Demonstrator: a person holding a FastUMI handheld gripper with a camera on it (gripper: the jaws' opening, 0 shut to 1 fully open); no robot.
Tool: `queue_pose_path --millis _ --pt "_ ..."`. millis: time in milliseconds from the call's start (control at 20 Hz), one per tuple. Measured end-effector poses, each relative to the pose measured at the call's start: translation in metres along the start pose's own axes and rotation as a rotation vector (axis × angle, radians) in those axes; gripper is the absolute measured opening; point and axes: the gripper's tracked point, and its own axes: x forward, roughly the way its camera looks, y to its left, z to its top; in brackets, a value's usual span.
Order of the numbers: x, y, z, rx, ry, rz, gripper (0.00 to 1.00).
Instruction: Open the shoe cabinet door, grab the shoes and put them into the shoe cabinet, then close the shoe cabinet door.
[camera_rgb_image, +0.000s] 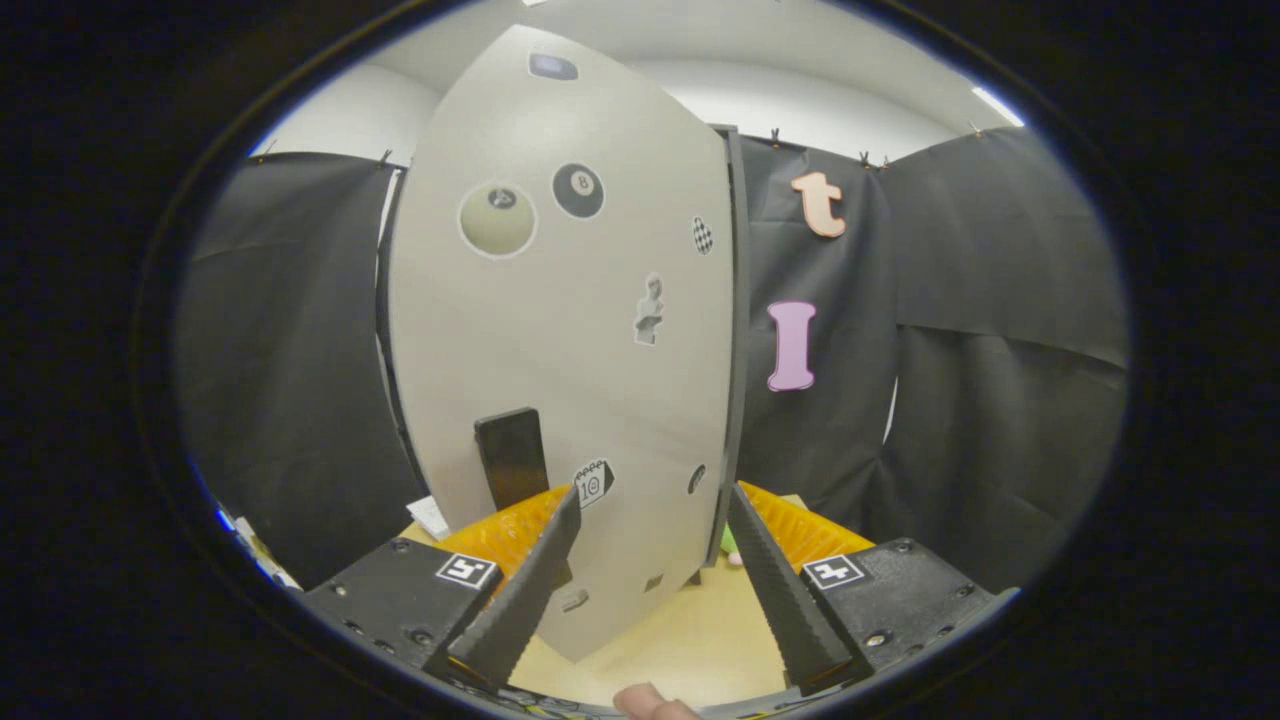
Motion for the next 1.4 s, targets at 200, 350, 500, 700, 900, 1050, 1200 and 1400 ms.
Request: queue_pose_path --millis 200,350,500,700,900,1050,1200,1400 --pt "-0.026 0.001 0.009 -0.048 -0.040 -0.022 0.97" --pt "-0.043 0.006 0.005 -0.054 -0.028 -0.011 0.97" --pt "-0.058 0.009 0.003 -0.054 -0.019 0.004 0.98" --pt "-0.075 0.008 0.000 -0.042 -0.023 0.007 0.97" --pt "-0.092 -0.005 0.007 -0.030 -0.061 -0.028 0.98" --pt "-0.098 -0.013 0.012 -0.022 -0.084 -0.048 0.98" --pt "-0.102 -0.025 0.012 -0.030 -0.092 -0.068 0.98" --pt "-0.103 -0.034 0.010 -0.052 -0.085 -0.084 0.98"
